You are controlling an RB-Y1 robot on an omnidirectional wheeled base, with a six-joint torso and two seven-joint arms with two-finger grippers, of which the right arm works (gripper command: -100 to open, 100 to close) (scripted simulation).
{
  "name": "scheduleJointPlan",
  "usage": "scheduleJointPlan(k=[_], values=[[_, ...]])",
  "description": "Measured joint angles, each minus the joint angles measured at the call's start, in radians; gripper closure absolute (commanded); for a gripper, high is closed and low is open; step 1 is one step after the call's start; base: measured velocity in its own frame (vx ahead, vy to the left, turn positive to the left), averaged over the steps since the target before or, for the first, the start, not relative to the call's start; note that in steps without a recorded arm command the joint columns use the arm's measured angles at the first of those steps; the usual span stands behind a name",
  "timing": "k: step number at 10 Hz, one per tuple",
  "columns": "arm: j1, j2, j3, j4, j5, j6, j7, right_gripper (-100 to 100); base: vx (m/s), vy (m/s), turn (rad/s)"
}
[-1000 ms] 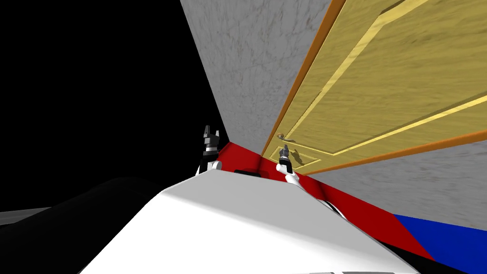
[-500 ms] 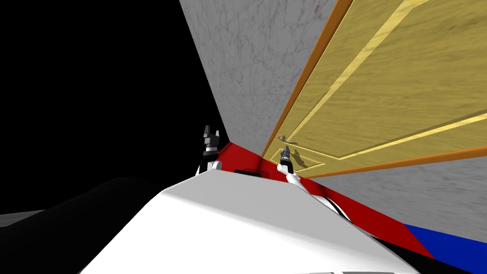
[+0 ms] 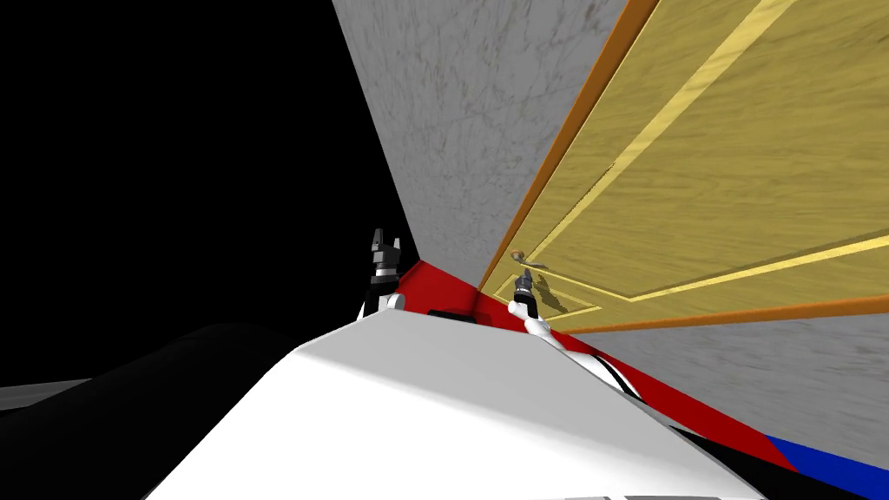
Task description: Pull the door open
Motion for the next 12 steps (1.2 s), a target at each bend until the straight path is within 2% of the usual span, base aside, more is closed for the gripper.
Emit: scheduleJointPlan(k=[2, 3, 5, 6, 7, 8, 9, 12], values=[[0.007, -0.015, -0.002, 0.011, -0.003, -0.008, -0.016, -100, 0.183, -0.061, 0.096], [0.001, -0.025, -0.001, 0.040, -0.004, -0.023, -0.032, -100, 0.165, -0.060, 0.096], [0.021, -0.037, -0.009, 0.036, -0.010, -0.030, -0.044, -100, 0.210, -0.061, 0.097], [0.047, -0.046, -0.018, 0.000, -0.017, -0.020, -0.042, -100, 0.124, -0.066, 0.030], [0.045, -0.054, -0.018, 0.008, -0.018, -0.019, -0.048, -100, 0.128, -0.055, 0.075], [0.038, -0.065, -0.013, 0.044, -0.016, -0.037, -0.068, -100, 0.068, -0.027, 0.023], [0.037, -0.066, -0.013, 0.049, -0.016, -0.042, -0.073, 100, -0.011, 0.003, -0.018], [0.037, -0.064, -0.014, 0.045, -0.017, -0.036, -0.070, 100, -0.020, 0.007, -0.001]])
